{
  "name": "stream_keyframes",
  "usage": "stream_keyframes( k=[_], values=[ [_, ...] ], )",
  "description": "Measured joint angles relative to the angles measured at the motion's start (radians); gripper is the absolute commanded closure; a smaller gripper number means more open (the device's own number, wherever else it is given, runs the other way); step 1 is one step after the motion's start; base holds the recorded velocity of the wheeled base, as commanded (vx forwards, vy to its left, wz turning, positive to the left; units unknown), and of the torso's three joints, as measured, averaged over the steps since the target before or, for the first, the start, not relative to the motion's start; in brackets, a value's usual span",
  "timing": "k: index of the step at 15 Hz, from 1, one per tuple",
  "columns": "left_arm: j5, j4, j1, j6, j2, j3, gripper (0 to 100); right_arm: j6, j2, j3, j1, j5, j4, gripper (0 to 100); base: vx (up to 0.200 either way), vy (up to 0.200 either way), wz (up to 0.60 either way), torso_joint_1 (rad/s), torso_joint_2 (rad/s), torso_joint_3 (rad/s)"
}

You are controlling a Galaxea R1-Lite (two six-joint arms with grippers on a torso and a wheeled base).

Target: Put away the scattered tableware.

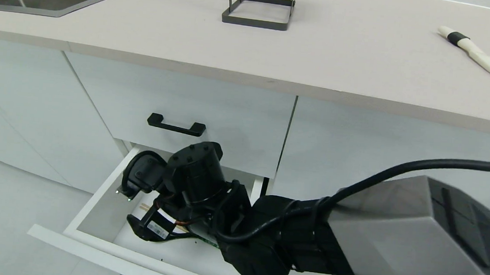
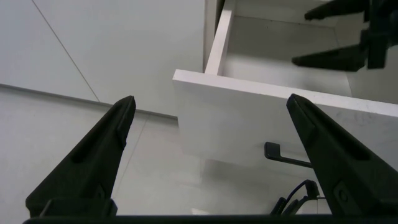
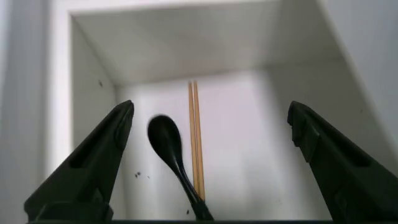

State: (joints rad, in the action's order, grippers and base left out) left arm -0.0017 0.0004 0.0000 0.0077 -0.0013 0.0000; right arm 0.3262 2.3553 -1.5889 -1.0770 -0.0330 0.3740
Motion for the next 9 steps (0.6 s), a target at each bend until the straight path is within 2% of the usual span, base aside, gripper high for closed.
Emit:
stream_keyframes(
  k=[3, 6, 8, 9],
  values=[
    [0.000, 0.000, 0.000, 0.000, 0.000, 0.000, 0, -0.012, -0.082, 0.036, -0.021, 0.028, 0.035, 0, 0.000, 0.000, 0.00, 0.000, 0.00, 0.000],
    [0.000, 0.000, 0.000, 0.000, 0.000, 0.000, 0, -0.084, -0.191, 0.145, -0.047, 0.044, 0.087, 0, 0.000, 0.000, 0.00, 0.000, 0.00, 0.000],
    [0.000, 0.000, 0.000, 0.000, 0.000, 0.000, 0, -0.100, -0.278, 0.270, -0.057, 0.043, 0.117, 0, 0.000, 0.000, 0.00, 0.000, 0.00, 0.000],
    [0.000, 0.000, 0.000, 0.000, 0.000, 0.000, 0, -0.108, -0.348, 0.372, -0.061, 0.042, 0.136, 0, 0.000, 0.000, 0.00, 0.000, 0.00, 0.000]
  ],
)
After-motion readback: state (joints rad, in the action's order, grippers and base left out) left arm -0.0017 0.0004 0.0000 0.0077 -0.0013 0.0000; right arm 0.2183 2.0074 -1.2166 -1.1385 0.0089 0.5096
